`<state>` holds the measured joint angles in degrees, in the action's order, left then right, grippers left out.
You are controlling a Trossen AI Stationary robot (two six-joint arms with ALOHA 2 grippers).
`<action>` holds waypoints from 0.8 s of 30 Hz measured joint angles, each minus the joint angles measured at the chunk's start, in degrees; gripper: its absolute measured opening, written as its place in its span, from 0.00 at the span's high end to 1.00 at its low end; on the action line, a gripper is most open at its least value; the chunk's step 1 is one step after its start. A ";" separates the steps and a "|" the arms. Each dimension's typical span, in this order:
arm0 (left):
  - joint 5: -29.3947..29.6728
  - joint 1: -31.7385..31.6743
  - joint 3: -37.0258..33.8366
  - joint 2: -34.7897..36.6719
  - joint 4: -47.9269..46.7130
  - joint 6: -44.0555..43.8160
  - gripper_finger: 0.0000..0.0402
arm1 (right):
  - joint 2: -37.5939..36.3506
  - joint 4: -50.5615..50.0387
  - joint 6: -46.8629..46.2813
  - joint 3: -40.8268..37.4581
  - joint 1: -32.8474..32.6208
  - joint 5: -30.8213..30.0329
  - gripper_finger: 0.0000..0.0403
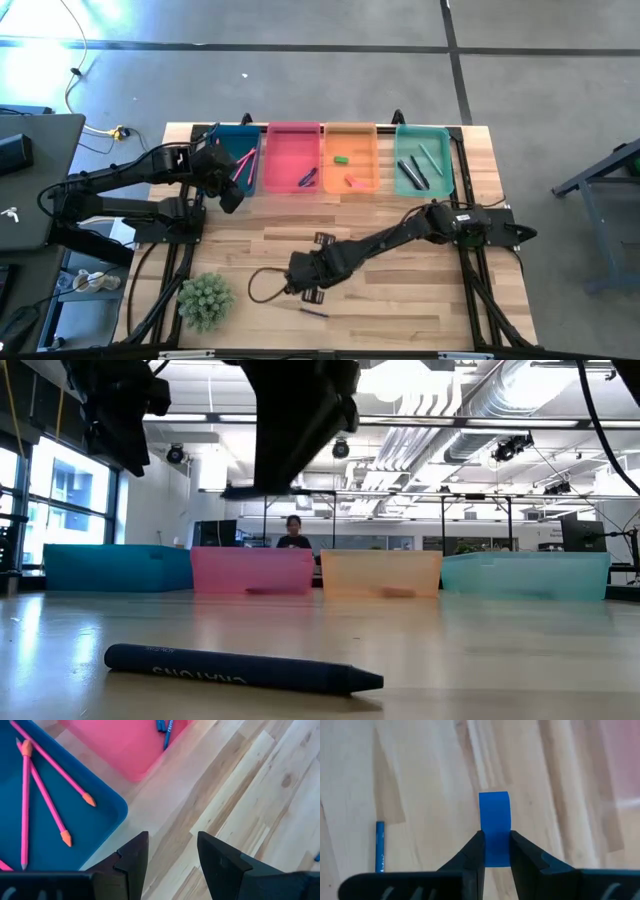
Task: Sort crayons/erasers/pens/pencils in bins
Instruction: Put the blue eraser into the orange bin
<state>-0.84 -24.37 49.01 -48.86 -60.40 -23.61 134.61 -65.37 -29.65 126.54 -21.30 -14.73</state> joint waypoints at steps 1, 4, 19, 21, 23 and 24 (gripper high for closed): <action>0.00 0.30 0.00 0.00 0.00 0.08 0.61 | 0.00 -0.71 0.34 0.89 0.57 0.01 0.86; 0.01 1.49 0.00 0.00 0.02 -0.06 0.61 | -0.02 -2.84 1.73 3.27 2.43 -0.24 0.86; 10.40 5.74 0.00 0.04 0.20 0.21 0.61 | -2.26 -13.01 11.09 7.67 13.28 -5.12 0.86; 10.45 5.76 0.00 0.07 0.21 0.21 0.61 | -2.73 -13.53 12.31 7.63 15.04 -5.37 0.86; 10.53 5.76 0.00 0.04 0.23 0.25 0.61 | -3.34 -13.99 13.24 7.63 16.82 -5.91 0.86; 10.63 5.76 0.00 0.04 0.24 0.24 0.61 | -3.64 -14.51 13.55 7.63 17.71 -6.21 0.86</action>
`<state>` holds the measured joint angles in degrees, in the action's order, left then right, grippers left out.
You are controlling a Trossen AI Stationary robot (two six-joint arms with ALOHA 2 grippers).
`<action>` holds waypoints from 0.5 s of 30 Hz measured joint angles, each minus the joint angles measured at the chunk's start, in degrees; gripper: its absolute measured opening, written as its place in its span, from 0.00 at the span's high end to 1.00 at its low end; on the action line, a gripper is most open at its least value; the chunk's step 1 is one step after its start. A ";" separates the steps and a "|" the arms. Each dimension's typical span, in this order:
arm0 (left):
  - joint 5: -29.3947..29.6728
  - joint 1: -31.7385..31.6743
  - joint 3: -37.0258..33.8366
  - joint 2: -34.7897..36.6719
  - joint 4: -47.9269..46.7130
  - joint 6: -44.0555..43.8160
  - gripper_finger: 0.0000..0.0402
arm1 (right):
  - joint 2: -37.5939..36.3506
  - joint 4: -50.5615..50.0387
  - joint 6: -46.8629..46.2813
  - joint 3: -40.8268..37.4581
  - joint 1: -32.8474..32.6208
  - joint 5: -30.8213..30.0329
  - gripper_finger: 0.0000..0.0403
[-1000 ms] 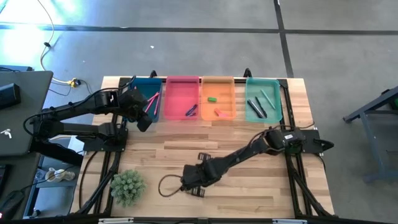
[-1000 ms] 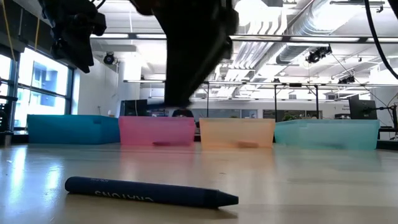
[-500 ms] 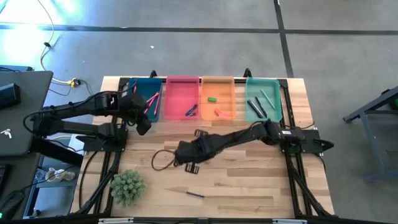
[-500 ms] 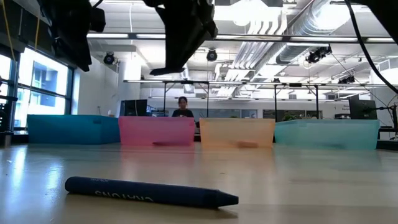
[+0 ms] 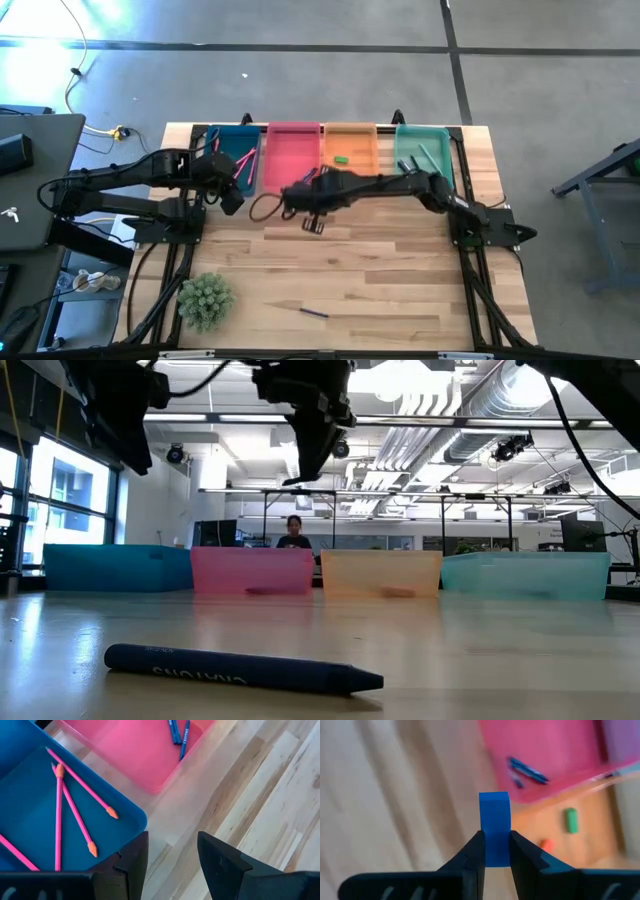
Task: Sort crayons/erasers/pens/pencils in bins
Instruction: Put the blue eraser into the orange bin
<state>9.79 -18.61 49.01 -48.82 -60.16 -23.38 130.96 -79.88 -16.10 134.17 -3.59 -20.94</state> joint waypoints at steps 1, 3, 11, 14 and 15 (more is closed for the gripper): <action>0.27 0.00 0.00 0.00 0.00 0.02 0.61 | -0.20 -0.40 0.21 0.00 0.92 -0.23 0.86; 1.16 0.00 0.00 0.00 0.00 0.15 0.61 | -0.77 -1.11 0.79 0.00 2.79 -0.27 0.86; 2.86 -0.11 0.00 -0.02 0.83 0.09 0.61 | -3.06 -3.52 2.97 0.00 10.74 -0.42 0.86; 2.87 -0.09 0.00 -0.02 2.51 0.03 0.61 | -3.60 -3.97 2.99 0.00 13.82 -0.24 0.86; 2.81 -0.09 0.00 -0.04 3.24 0.02 0.61 | -3.78 -4.27 2.63 0.00 14.85 -0.04 0.86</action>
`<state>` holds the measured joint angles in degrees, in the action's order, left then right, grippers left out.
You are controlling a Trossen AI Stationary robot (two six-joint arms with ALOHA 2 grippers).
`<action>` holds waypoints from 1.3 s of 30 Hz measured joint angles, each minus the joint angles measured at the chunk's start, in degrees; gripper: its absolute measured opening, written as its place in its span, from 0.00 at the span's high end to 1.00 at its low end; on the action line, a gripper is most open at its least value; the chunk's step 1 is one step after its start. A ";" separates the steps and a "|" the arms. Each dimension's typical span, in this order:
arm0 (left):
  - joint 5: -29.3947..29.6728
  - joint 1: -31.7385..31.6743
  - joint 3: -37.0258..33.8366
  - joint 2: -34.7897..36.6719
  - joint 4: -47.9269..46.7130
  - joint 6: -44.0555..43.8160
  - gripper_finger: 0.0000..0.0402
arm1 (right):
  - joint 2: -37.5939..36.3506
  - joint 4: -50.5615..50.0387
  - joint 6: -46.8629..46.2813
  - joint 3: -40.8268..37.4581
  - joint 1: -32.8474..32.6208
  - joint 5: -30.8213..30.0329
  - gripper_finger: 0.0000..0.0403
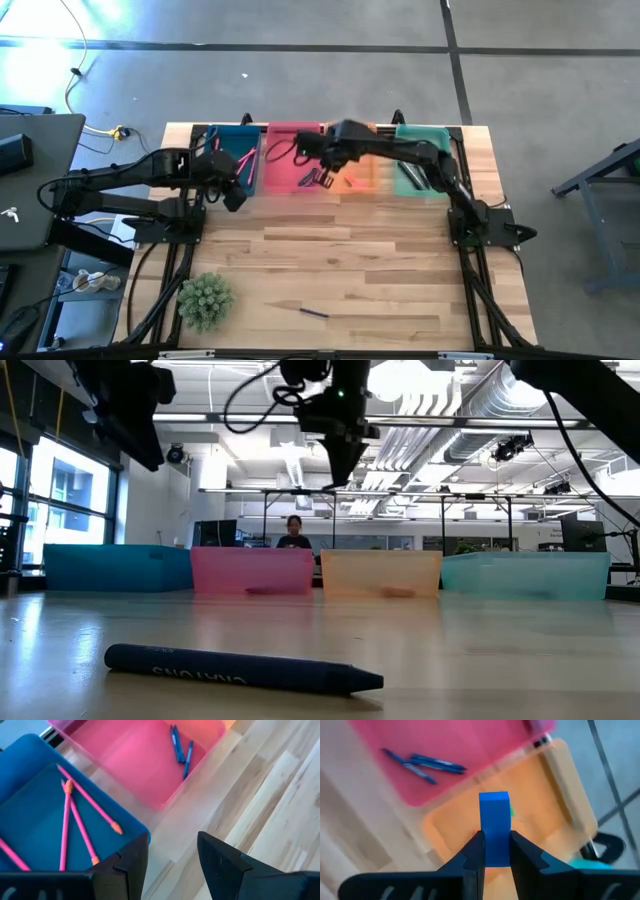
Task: Sort crayons/erasers/pens/pencils in bins
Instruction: Put the blue eraser into the orange bin
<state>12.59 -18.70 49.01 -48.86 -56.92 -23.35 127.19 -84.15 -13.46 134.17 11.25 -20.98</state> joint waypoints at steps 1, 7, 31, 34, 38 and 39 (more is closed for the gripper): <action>-0.02 0.00 0.00 0.00 0.51 0.04 0.61 | -0.07 -0.49 -0.63 0.00 0.94 0.10 0.86; -0.17 0.00 0.00 0.00 4.33 1.73 0.61 | -0.23 -2.65 -4.05 0.00 6.42 4.15 0.86; -2.11 -0.02 0.00 0.00 6.68 3.60 0.61 | 9.45 -2.00 -9.03 -0.09 13.54 16.78 0.86; -2.08 -0.02 0.00 0.01 6.66 3.58 0.61 | 9.78 -1.78 -8.64 -0.09 14.29 18.81 0.86; -2.07 -0.02 0.00 0.00 6.68 3.61 0.61 | 9.78 -1.08 -8.40 -0.09 15.03 19.40 0.85; -2.06 -0.02 0.00 0.00 6.66 3.61 0.61 | 9.78 -1.27 -8.51 -0.09 15.26 20.16 0.84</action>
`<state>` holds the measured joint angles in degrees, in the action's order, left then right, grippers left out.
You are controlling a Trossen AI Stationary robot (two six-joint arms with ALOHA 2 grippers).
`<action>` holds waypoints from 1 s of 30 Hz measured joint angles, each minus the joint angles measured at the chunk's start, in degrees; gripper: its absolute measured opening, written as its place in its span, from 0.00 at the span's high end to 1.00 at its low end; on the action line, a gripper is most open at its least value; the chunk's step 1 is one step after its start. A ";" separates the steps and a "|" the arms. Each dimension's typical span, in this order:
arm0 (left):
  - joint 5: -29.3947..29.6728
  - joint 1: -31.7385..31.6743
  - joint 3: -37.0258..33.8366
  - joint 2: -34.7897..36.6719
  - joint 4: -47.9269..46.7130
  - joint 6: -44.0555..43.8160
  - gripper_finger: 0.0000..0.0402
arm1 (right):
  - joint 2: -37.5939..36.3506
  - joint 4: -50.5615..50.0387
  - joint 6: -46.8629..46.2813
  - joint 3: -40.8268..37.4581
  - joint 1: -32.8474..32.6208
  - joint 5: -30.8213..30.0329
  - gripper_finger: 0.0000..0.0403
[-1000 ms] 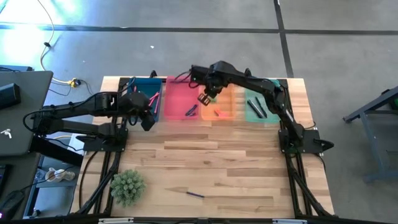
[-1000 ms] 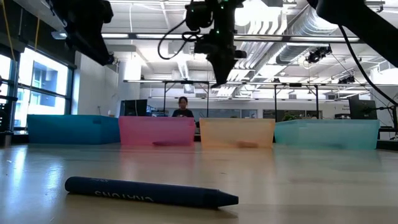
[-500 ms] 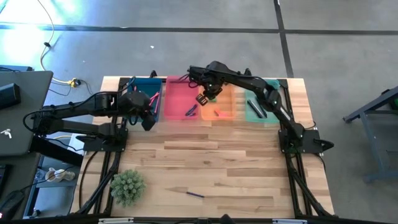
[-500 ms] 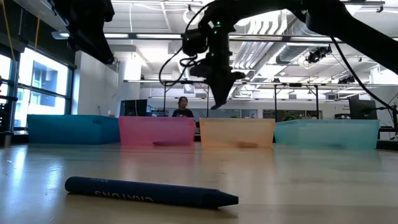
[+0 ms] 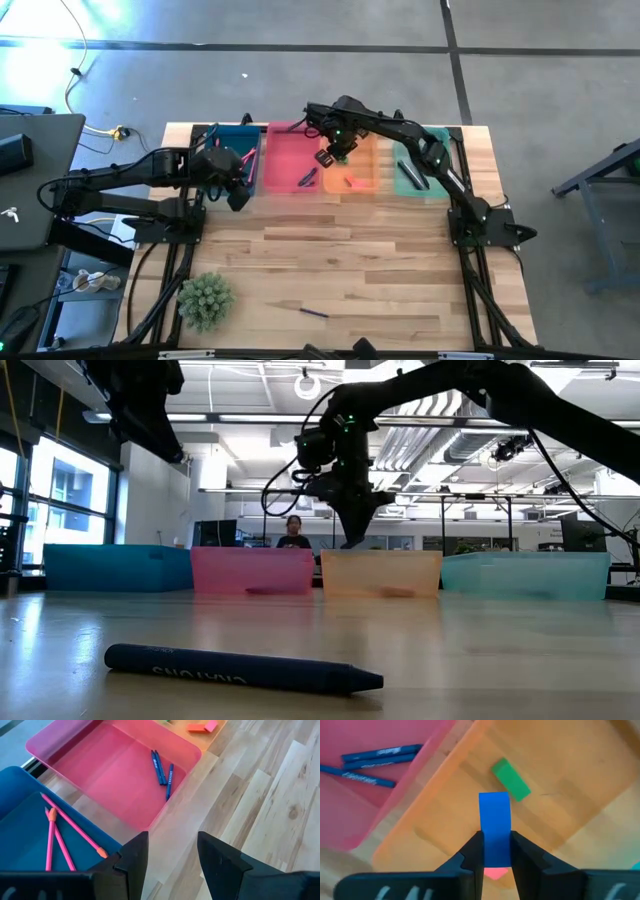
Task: Sort crayons/erasers/pens/pencils in bins
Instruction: Put the blue eraser into the orange bin, then put the blue crayon into the pink bin
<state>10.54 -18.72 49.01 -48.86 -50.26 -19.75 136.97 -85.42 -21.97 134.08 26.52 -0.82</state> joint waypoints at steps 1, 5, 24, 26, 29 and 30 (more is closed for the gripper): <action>0.01 0.00 0.00 0.00 0.02 0.00 0.61 | 0.00 -0.07 0.11 0.00 0.25 1.18 0.83; 0.01 0.00 0.00 0.00 0.00 0.00 0.61 | 0.48 0.04 1.36 0.02 0.51 3.44 0.77; 0.08 0.00 0.00 0.00 -0.02 -0.09 0.61 | 1.13 -2.87 1.46 0.02 -0.02 2.42 0.58; 0.10 0.00 0.00 0.00 -0.02 -0.13 0.61 | 0.30 -3.22 1.59 0.04 -0.38 2.14 0.60; 0.12 0.00 0.00 0.00 -0.04 -0.13 0.61 | -1.84 -3.22 3.46 0.04 -1.17 -2.36 0.62; 0.14 0.00 0.00 0.00 -0.04 -0.17 0.61 | -2.80 -3.20 4.08 0.04 -1.46 -4.54 0.63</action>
<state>10.67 -18.72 49.01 -48.86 -50.30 -19.92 134.17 -88.62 -17.89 134.13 25.06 -5.37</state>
